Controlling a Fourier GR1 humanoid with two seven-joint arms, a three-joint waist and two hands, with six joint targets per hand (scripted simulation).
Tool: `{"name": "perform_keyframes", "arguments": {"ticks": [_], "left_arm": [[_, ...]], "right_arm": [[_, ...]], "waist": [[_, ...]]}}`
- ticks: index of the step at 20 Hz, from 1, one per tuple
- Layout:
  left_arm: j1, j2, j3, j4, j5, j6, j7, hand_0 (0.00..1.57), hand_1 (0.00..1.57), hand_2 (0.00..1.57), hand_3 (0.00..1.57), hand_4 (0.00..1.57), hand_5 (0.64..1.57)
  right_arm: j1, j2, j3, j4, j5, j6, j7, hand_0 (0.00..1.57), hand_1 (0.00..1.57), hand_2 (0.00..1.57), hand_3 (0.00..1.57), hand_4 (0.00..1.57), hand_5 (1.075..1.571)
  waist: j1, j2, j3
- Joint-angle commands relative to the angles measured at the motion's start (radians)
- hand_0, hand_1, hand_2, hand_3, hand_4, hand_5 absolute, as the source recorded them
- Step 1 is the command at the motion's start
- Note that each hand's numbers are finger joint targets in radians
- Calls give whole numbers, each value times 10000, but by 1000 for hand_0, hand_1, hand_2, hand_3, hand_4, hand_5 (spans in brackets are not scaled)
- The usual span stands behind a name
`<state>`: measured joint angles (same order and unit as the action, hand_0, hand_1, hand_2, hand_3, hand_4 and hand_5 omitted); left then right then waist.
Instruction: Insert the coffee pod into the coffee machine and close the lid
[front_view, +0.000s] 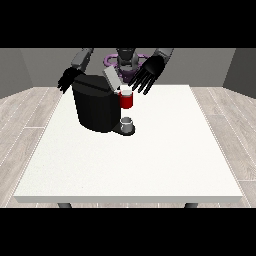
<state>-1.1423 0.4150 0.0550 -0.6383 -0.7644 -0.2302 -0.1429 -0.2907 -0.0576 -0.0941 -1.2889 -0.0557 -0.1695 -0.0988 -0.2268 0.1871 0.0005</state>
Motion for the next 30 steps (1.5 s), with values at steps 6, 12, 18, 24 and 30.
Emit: {"name": "perform_keyframes", "arguments": {"ticks": [6, 12, 18, 24, 30], "left_arm": [[1384, -788, 466, -393, 680, 241, -342, 0, 0, 0, 0, 0, 1571], [2075, -2331, 2734, -383, 3413, 373, -347, 0, 0, 0, 0, 261, 1571], [3972, -2595, 2986, -727, 4226, -312, -979, 0, 0, 0, 0, 0, 1571], [5294, -3135, 3150, -1072, 4764, -137, -890, 0, 0, 0, 0, 90, 1571], [6199, -3055, 3447, -1218, 5429, -762, -1133, 0, 0, 0, 0, 0, 1571]], "right_arm": [[940, 190, -88, 306, -19, -105, -524, 0, 0, 0, 0, 381, 1571], [1346, -3, -396, 439, -177, -116, -274, 0, 0, 0, 0, 434, 1571], [2358, 123, -545, 334, -306, -156, -542, 0, 0, 0, 0, 445, 1571], [2287, -649, 69, -692, 60, 494, 599, 0, 0, 0, 0, 390, 1571], [1407, -1150, 226, -1800, -279, 1277, 1241, 0, 0, 0, 0, 0, 1571]], "waist": [[723, -1052, -5], [1406, -2112, -24], [2175, -3512, -10], [2278, -4256, -9], [2520, -4406, -11]]}}
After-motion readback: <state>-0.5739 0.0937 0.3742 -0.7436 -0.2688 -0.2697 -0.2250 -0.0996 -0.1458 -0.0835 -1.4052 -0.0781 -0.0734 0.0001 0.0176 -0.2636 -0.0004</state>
